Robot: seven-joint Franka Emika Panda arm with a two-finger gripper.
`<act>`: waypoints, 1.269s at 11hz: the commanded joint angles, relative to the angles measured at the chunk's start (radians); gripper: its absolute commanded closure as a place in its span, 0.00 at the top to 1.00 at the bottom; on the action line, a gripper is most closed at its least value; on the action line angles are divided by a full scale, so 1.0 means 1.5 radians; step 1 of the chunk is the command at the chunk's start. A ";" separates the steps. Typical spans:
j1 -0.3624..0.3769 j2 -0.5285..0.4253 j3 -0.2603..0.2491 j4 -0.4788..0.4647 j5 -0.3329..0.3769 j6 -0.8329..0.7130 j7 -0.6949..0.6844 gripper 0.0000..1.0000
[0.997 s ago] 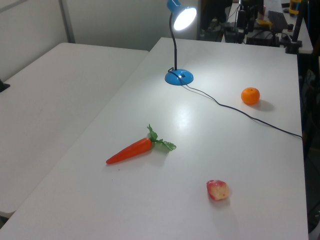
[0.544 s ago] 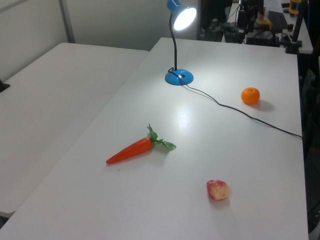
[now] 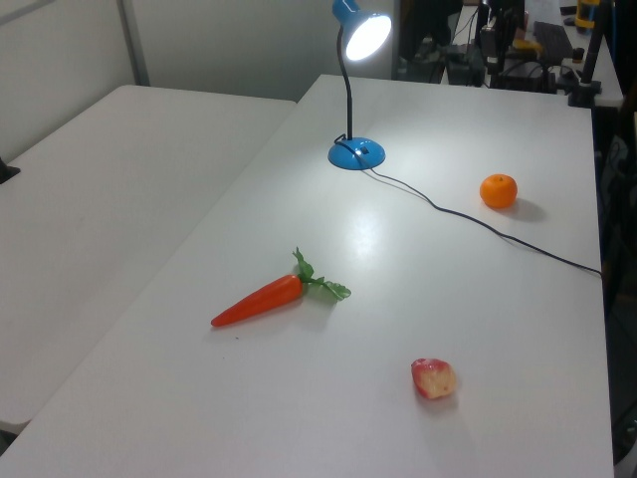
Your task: Turn off lamp
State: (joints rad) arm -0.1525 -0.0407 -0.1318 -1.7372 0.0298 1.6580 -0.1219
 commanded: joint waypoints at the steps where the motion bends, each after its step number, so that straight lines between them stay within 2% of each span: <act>1: -0.092 -0.007 0.073 -0.012 0.026 0.036 -0.014 0.15; 5: -0.287 0.015 0.247 -0.014 0.052 0.134 0.015 0.15; 6: -0.307 0.020 0.265 -0.015 0.053 0.155 0.024 0.15; 11: -0.304 0.055 0.283 -0.018 0.052 0.256 0.107 0.15; 14: -0.277 0.087 0.283 -0.018 0.042 0.307 0.153 0.15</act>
State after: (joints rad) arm -0.5985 0.0649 0.2885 -1.7428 0.0921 2.0396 0.0432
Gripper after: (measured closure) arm 0.850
